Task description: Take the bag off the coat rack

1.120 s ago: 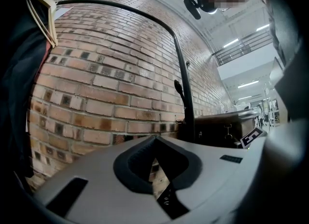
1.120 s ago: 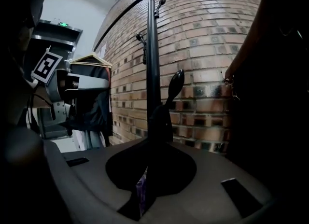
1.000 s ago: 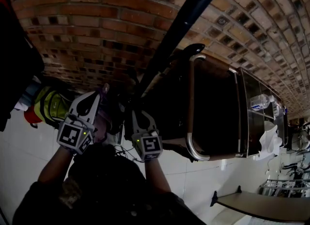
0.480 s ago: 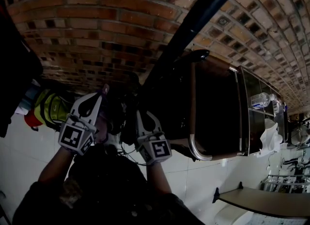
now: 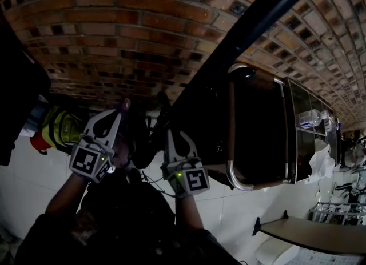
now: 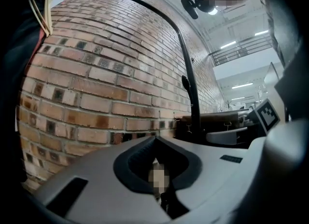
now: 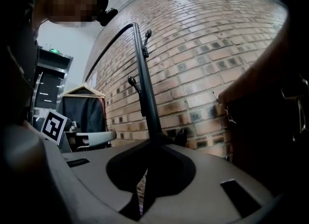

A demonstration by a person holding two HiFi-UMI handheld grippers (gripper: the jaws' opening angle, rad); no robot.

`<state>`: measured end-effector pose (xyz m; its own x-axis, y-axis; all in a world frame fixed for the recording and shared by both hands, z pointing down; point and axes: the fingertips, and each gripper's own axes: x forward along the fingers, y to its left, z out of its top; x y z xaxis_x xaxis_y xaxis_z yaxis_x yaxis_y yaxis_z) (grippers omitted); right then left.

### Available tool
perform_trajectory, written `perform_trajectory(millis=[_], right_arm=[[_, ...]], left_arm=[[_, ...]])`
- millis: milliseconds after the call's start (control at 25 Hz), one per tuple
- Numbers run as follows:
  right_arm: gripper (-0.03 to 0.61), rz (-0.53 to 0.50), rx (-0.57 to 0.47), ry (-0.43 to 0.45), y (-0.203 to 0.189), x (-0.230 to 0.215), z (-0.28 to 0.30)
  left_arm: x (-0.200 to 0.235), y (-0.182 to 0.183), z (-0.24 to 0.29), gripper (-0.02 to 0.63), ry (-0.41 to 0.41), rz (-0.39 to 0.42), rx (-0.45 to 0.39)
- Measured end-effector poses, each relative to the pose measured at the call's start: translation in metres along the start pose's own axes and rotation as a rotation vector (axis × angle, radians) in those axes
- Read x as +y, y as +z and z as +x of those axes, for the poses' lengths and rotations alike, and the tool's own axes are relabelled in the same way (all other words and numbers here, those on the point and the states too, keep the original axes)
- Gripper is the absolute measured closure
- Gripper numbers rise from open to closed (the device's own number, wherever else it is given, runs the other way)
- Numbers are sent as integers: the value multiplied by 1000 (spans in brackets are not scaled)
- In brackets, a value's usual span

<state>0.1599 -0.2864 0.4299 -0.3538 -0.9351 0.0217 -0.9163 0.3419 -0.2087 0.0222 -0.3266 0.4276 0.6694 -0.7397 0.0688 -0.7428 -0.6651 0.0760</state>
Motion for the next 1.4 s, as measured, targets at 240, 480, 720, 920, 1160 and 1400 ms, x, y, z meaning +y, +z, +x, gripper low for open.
perform_trajectory(millis=[240, 480, 720, 920, 1160, 1400], right_arm=[[551, 39, -121, -19, 60, -1, -7], [551, -28, -211, -38, 113, 1, -24], [551, -18, -319, -26, 158, 15, -48], [551, -40, -295, -23, 155, 25, -66], [551, -20, -259, -43, 136, 32, -74], [551, 44, -239, -104, 115, 30, -86]], left_arm=[[2, 3, 3, 574, -23, 1, -7], [3, 12, 6, 574, -38, -13, -25], [-4, 31, 5, 574, -76, -3, -64], [-12, 49, -3, 574, -114, 10, -100], [-20, 58, -12, 574, -154, 6, -120], [-27, 57, -22, 574, -185, -1, -114]])
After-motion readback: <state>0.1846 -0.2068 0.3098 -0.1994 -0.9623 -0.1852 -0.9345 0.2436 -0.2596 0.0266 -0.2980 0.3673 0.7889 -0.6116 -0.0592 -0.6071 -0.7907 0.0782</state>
